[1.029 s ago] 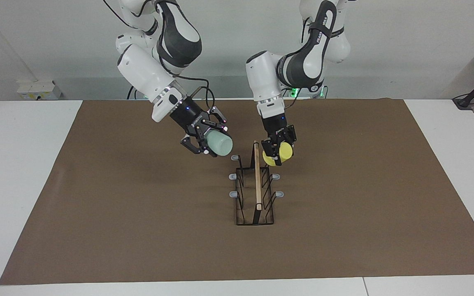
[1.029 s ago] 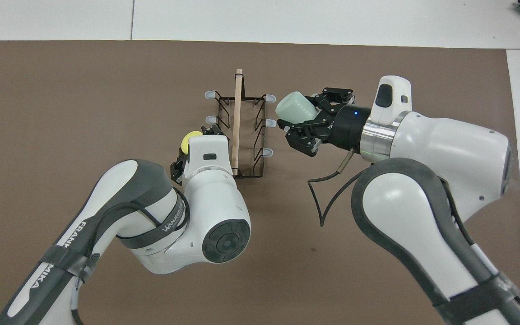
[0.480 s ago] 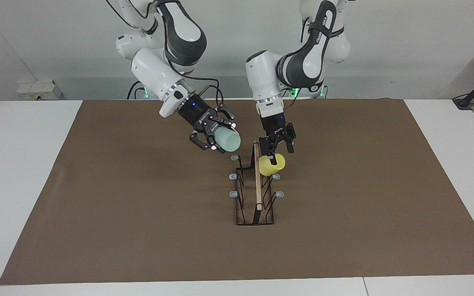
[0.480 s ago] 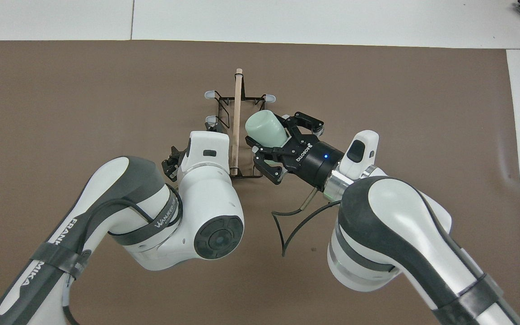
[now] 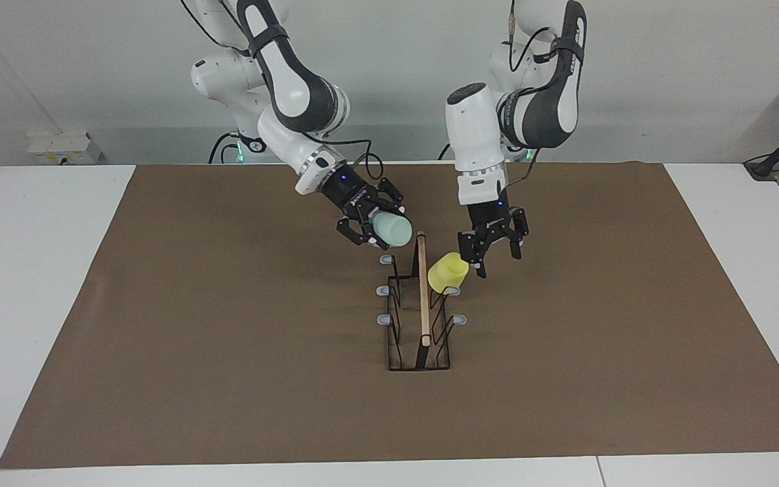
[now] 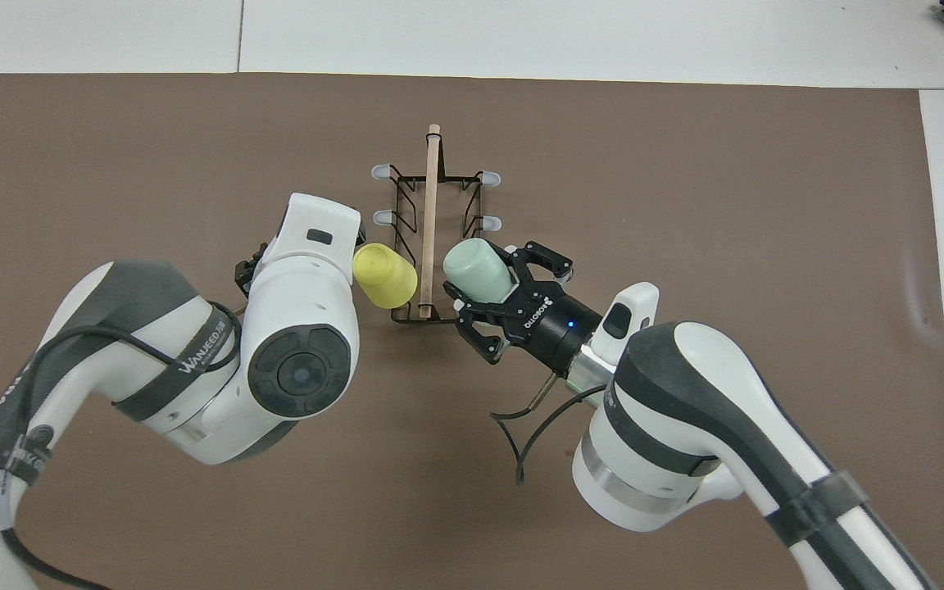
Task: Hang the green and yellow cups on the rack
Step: 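Open the left gripper and withdraw it while the right gripper holds the green cup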
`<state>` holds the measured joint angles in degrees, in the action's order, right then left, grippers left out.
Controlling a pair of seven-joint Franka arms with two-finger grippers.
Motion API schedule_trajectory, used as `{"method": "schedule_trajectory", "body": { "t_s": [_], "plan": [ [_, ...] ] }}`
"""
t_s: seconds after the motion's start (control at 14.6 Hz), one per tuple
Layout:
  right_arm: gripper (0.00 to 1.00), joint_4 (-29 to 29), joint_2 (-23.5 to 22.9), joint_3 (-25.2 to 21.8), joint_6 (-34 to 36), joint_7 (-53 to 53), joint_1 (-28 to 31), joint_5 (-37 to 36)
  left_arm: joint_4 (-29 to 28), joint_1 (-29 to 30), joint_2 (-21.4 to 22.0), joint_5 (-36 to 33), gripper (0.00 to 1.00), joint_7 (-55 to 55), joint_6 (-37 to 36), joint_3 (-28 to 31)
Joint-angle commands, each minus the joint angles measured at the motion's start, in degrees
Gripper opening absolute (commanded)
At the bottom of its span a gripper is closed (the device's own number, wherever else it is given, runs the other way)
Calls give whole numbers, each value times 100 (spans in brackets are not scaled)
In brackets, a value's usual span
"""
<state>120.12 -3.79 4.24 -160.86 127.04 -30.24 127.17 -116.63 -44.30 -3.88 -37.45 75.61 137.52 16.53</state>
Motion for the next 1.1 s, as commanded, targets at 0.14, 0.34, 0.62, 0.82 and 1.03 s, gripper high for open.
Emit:
{"method": "schedule_trajectory", "body": {
  "t_s": [0.14,0.34,0.62,0.82,1.03],
  "plan": [
    [0,-172,-315,-11,213,585,45,475,-36,641,282,1000,93,-1773,56,-44],
    [0,-357,-386,-11,222,585,98,467,-44,940,546,1696,93,-3242,-110,-9],
    [0,-753,-500,-11,134,410,115,459,61,1467,721,2451,93,-4901,-523,-18],
    [0,-762,-544,-11,213,427,177,414,622,1784,635,3224,92,-6344,-1243,26],
    [0,-718,-693,-11,678,672,290,493,1289,2223,397,3928,92,-7444,-2077,26]
  ]
}}
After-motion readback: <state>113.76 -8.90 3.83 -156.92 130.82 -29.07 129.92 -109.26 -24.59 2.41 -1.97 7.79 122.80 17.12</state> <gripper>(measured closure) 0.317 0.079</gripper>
